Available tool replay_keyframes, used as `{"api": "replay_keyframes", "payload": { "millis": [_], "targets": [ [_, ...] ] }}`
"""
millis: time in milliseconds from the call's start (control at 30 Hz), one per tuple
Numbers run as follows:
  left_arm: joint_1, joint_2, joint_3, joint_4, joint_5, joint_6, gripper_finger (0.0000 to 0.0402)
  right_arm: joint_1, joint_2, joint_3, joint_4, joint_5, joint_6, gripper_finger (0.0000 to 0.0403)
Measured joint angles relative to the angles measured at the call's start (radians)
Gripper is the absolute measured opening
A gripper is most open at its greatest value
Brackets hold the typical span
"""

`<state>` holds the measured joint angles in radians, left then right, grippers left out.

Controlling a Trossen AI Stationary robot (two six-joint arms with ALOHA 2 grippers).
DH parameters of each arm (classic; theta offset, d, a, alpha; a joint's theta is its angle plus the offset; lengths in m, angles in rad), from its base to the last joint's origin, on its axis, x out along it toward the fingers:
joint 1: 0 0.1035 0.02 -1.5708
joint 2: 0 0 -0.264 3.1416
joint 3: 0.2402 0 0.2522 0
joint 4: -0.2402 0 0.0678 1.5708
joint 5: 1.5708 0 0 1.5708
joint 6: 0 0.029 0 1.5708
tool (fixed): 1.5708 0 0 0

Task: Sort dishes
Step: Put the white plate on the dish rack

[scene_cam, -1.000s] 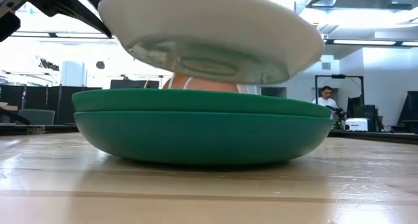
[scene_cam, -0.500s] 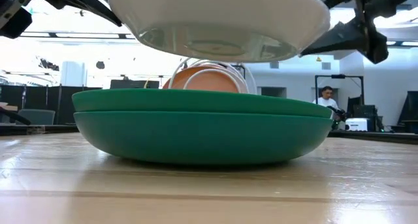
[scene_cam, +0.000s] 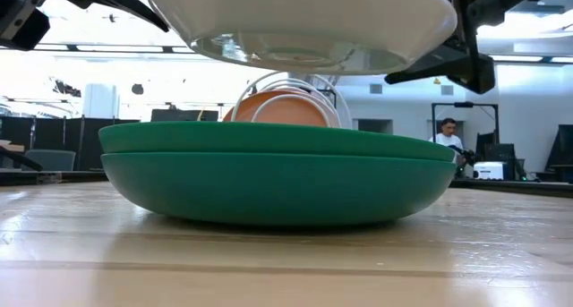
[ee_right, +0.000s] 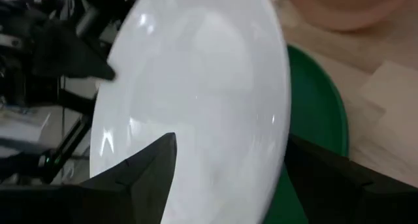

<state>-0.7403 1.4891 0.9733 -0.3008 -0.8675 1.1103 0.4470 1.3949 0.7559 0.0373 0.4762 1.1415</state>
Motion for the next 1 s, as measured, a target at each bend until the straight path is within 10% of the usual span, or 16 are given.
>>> {"api": "replay_keyframes", "payload": {
  "millis": [300, 1000],
  "targets": [
    [0.0, 0.0, 0.0, 0.0, 0.003, 0.025, 0.0, -0.045, 0.0, 0.0, 0.03, -0.134, -0.026, 0.0267],
    [0.002, 0.0, 0.0, -0.002, -0.009, 0.06, 0.0, -0.077, 0.0, -0.001, -0.002, -0.195, -0.021, 0.0045]
  ]
}}
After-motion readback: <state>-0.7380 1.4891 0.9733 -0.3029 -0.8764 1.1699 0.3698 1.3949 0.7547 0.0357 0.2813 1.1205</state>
